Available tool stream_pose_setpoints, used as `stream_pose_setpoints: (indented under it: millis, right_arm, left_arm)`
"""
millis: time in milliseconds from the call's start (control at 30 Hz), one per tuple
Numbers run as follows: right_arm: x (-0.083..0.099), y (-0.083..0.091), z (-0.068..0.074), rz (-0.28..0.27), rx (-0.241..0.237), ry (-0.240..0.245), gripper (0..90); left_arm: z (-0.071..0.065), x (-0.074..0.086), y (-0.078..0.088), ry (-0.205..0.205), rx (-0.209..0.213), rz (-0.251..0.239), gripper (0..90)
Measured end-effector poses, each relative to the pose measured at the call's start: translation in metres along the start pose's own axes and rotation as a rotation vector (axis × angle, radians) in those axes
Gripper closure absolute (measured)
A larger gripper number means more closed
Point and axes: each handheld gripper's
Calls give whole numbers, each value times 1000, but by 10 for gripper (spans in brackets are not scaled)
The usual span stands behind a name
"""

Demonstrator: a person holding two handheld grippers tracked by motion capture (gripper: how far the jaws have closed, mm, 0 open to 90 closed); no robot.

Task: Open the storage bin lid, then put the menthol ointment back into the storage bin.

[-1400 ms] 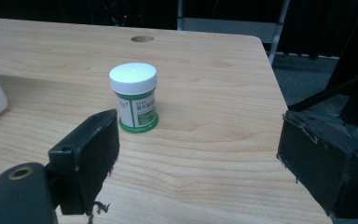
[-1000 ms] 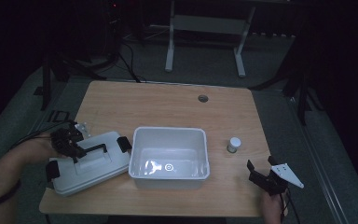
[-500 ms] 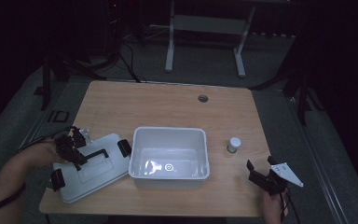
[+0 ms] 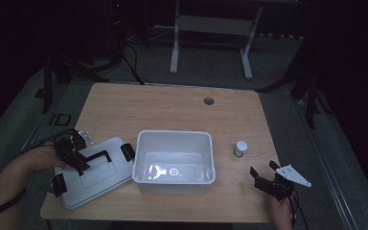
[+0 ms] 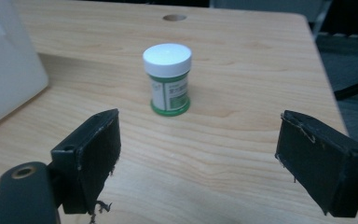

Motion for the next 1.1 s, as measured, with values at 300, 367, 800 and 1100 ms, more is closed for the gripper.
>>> stream_pose_setpoints:
  millis: [300, 367, 800, 1100]
  right_arm:
    - [-11, 1, -12, 154, -116, -44, 126]
    - [-14, 4, -13, 222, -141, -5, 113]
    - [-40, 6, -6, 798, -220, 151, 114]
    - [-50, -3, -10, 943, -261, 236, 134]
  left_arm:
    - [4, 3, 2, 29, -43, 1, 363]
    - [5, 3, 4, 30, -32, -1, 362]
    - [4, 2, 5, 40, -32, 27, 350]
    - [3, 4, 8, 36, -25, 32, 350]
Point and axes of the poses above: each handheld gripper's, and its own axes: y roughly backward along the jaws, x roughly out of its underside, z roughly to its left, and after that the axes turned 7 degrees about y, right-handed
